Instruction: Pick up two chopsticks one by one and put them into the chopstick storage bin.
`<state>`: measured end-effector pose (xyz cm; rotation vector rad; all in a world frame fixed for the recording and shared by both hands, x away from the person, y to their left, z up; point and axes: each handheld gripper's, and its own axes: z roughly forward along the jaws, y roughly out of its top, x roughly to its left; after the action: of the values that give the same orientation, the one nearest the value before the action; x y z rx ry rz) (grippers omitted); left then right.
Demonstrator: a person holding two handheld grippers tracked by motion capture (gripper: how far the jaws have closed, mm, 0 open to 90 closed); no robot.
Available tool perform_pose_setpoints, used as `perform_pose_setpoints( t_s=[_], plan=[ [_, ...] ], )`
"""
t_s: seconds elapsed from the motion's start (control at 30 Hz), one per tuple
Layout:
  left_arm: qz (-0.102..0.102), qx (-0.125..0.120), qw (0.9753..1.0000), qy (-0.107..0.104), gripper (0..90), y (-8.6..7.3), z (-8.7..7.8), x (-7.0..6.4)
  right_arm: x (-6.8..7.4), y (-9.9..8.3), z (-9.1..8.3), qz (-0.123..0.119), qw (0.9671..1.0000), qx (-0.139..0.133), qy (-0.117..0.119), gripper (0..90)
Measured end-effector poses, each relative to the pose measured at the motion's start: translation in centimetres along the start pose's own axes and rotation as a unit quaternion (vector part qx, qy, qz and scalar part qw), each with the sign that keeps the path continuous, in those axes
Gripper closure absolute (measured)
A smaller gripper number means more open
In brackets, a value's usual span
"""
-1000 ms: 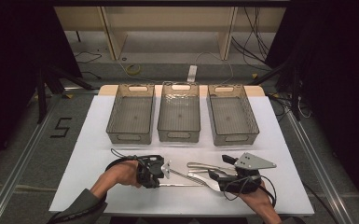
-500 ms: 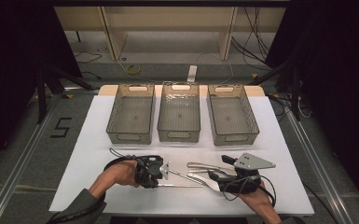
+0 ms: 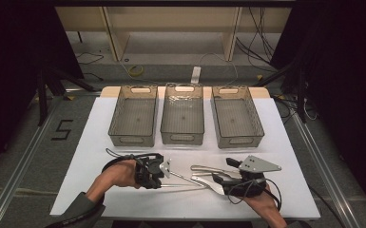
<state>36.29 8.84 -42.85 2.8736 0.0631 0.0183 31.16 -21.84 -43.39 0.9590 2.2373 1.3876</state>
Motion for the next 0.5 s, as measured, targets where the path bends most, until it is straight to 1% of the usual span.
perform_pose_setpoints(
  t_s=[0.03,0.07,0.1,0.13,0.17,0.2,0.27,0.33,0.37,0.4,0.43,0.47,0.5],
  plan=[
    [0.008,0.000,0.9999,-0.008,84.7,0.1,-0.3,-0.3,0.0,0.0,0.0,0.000,1.0000,0.000,0.000,25.8],
    [0.008,0.000,0.9999,-0.008,84.7,0.1,-0.3,-0.3,0.0,0.0,0.0,0.000,1.0000,0.000,0.000,25.8],
    [0.002,-0.009,1.0000,-0.003,84.7,0.2,-0.5,-0.4,0.0,0.0,0.0,-0.001,1.0000,0.000,-0.001,25.8],
    [0.004,-0.003,1.0000,0.001,84.7,0.2,-0.6,-0.4,0.0,0.0,0.0,-0.001,1.0000,0.000,0.000,25.8],
    [0.002,-0.003,1.0000,0.003,84.7,0.1,-0.7,-0.4,-0.1,0.0,0.0,-0.001,1.0000,-0.001,0.000,25.8],
    [-0.001,-0.005,1.0000,0.001,84.7,0.1,-0.7,-0.5,0.0,0.0,0.0,0.000,1.0000,0.000,-0.001,25.8],
    [-0.001,-0.004,1.0000,-0.001,84.7,0.1,-0.9,-0.6,-0.1,0.0,0.0,0.001,1.0000,0.000,-0.001,25.8],
    [-0.003,-0.004,1.0000,0.001,84.7,0.1,-1.0,-0.7,-0.1,0.0,0.0,0.002,1.0000,0.000,-0.001,25.8],
    [-0.008,-0.008,0.9999,0.002,84.7,0.1,-1.2,-0.6,-0.1,0.0,0.0,0.003,1.0000,-0.001,-0.001,25.8],
    [-0.008,-0.007,0.9999,-0.003,84.7,0.0,-1.4,-0.6,-0.1,0.0,0.0,0.003,1.0000,-0.001,-0.001,25.8],
    [-0.010,-0.014,0.9998,0.003,84.7,-0.1,-1.8,-0.8,-0.1,0.0,0.0,0.003,1.0000,-0.001,-0.001,25.8],
    [-0.010,-0.014,0.9998,0.003,84.7,-0.1,-1.8,-0.8,-0.2,0.0,-0.1,0.003,1.0000,-0.001,0.000,25.8],
    [-0.011,-0.019,0.9997,0.008,84.7,-0.1,-2.0,-0.8,-0.2,-0.1,0.0,0.005,1.0000,-0.001,0.000,25.8]
  ],
)
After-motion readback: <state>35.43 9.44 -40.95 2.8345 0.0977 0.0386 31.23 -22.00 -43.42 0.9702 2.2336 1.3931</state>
